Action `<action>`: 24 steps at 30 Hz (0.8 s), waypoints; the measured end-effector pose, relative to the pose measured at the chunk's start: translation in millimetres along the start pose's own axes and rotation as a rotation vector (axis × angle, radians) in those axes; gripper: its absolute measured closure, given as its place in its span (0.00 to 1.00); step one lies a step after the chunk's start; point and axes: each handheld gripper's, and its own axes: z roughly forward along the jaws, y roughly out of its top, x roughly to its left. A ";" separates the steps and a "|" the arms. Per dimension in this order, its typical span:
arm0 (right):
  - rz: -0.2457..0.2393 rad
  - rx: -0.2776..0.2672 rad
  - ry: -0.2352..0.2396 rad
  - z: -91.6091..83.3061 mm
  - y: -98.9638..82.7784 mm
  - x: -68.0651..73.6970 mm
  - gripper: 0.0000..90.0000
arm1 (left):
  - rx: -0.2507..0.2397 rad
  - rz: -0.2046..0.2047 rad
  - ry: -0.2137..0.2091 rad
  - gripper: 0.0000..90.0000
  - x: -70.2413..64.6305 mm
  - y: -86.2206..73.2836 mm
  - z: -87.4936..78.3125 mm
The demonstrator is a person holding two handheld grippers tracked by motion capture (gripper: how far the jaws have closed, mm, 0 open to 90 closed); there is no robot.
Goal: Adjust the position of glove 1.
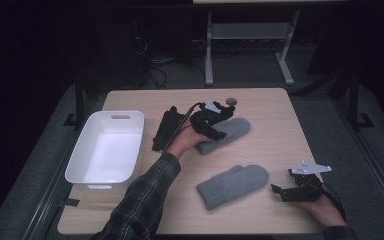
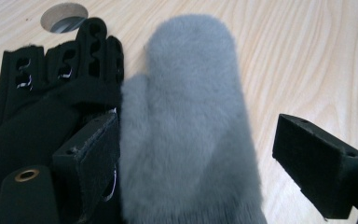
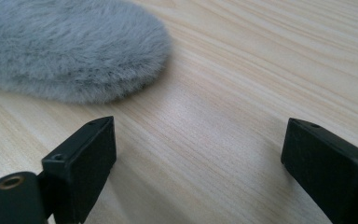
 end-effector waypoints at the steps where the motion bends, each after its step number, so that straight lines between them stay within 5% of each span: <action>1: 0.004 -0.001 -0.001 0.0 0.1 0.2 0.11 | 0.001 0.003 0.000 0.16 0.8 1.5 2.0; 18: 0.006 -0.002 0.003 -0.2 0.0 -0.3 0.11 | 0.073 -0.012 -0.009 0.20 6.9 3.2 39.7; 24: 0.007 -0.002 0.003 -0.2 -0.1 -0.4 0.11 | 0.106 0.040 -0.010 0.42 4.2 2.3 40.2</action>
